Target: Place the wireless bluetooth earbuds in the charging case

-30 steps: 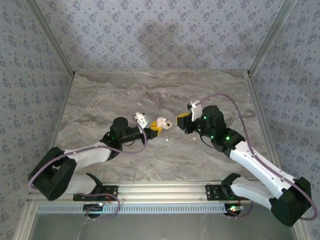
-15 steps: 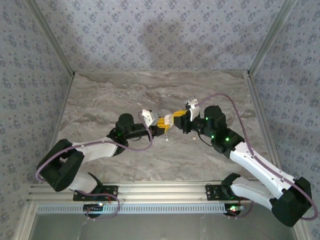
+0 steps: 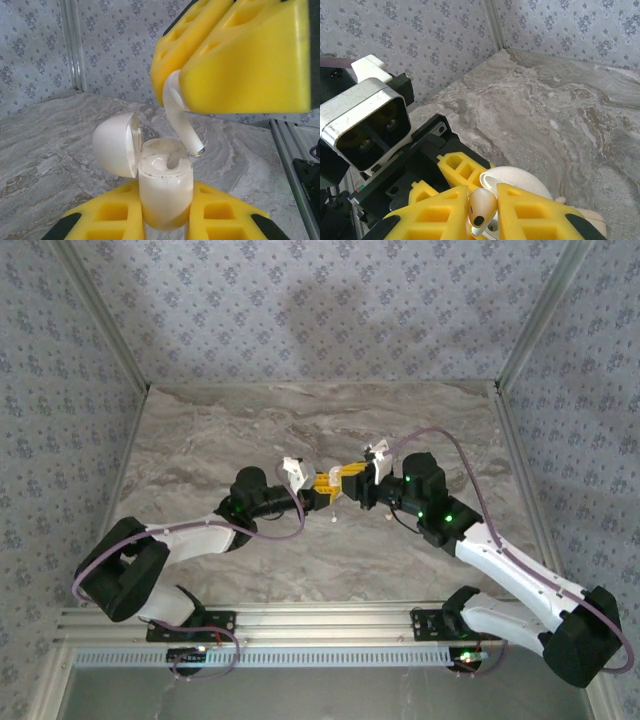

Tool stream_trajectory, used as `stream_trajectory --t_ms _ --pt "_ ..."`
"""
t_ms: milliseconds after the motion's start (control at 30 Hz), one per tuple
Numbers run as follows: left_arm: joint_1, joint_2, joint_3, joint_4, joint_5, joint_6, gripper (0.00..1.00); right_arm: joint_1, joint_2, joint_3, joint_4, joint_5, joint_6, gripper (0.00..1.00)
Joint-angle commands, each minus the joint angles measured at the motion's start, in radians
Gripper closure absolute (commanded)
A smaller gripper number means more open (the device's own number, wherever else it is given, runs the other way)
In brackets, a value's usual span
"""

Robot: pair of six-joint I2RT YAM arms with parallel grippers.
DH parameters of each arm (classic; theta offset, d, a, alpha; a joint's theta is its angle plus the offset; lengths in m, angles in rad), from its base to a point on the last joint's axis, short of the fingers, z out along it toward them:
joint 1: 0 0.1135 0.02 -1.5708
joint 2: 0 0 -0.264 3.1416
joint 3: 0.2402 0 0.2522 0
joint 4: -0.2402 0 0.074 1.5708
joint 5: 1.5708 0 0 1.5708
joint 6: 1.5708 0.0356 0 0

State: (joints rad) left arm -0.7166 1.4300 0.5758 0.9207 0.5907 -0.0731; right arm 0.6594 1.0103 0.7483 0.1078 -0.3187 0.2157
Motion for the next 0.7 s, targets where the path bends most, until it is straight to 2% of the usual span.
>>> stream_trajectory --t_ms 0,667 --pt "-0.009 0.008 0.033 0.049 0.021 -0.014 0.87 0.007 0.004 -0.009 0.035 0.013 -0.014 0.79" --pt "-0.011 -0.019 0.033 0.048 0.021 -0.015 0.87 0.021 0.011 -0.031 0.005 0.076 -0.053 0.8"
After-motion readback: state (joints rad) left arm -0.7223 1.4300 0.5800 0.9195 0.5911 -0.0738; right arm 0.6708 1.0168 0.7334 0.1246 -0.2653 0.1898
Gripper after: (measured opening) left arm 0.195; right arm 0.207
